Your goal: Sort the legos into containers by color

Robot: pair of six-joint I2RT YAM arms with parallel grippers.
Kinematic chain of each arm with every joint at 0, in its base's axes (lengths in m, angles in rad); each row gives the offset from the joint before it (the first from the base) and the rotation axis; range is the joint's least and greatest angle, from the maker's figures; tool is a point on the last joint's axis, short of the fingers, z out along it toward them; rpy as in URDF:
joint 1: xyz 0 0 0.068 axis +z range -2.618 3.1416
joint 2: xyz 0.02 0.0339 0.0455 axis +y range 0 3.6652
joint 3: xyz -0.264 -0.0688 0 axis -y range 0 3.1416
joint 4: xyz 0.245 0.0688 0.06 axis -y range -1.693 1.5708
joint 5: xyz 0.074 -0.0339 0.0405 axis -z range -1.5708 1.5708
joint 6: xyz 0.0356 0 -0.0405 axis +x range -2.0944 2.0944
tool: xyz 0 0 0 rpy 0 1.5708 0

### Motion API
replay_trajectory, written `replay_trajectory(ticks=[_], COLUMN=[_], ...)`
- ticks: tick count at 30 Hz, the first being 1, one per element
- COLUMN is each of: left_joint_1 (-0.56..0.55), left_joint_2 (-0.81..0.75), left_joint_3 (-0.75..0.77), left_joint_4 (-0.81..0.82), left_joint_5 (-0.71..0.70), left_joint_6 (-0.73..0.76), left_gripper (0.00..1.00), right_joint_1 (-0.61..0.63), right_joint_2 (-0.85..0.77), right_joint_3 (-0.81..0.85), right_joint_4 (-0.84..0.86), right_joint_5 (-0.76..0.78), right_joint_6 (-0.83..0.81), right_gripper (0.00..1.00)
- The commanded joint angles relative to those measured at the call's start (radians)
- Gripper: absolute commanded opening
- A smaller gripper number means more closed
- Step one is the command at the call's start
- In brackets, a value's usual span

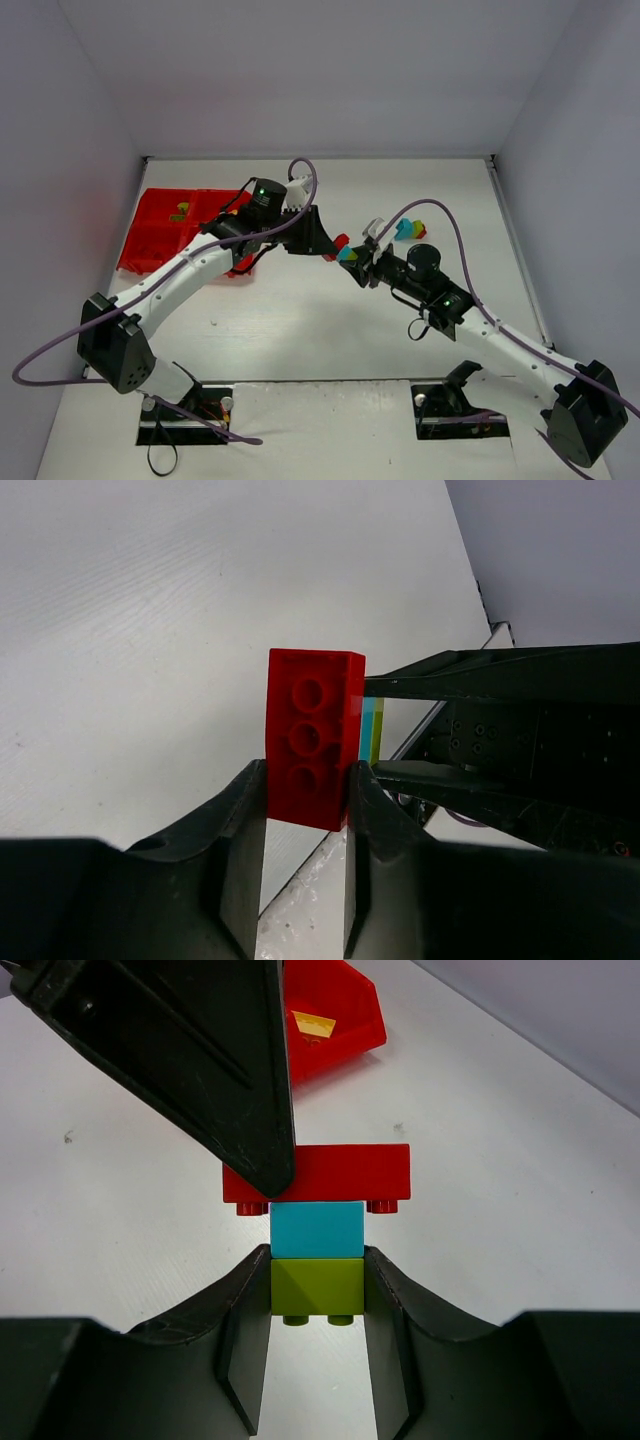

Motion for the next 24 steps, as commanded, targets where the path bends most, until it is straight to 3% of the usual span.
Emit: replay_trajectory(ticks=[1,24], left_joint_1=[-0.003,0.064], left_joint_2=[-0.045,-0.079], left_joint_3=[0.05,0.094], left_joint_4=[0.051,-0.035], left_joint_5=[-0.008,-0.002], left_joint_6=[0.003,0.055], left_gripper=[0.03,0.0], right_joint_1=[0.008,0.008], right_joint_2=[0.01,0.074], right_joint_3=[0.003,0.0], right_joint_4=[0.096,0.106], right_joint_5=[-0.002,0.007], right_joint_6=[-0.007,-0.01], right_gripper=[0.0,0.0])
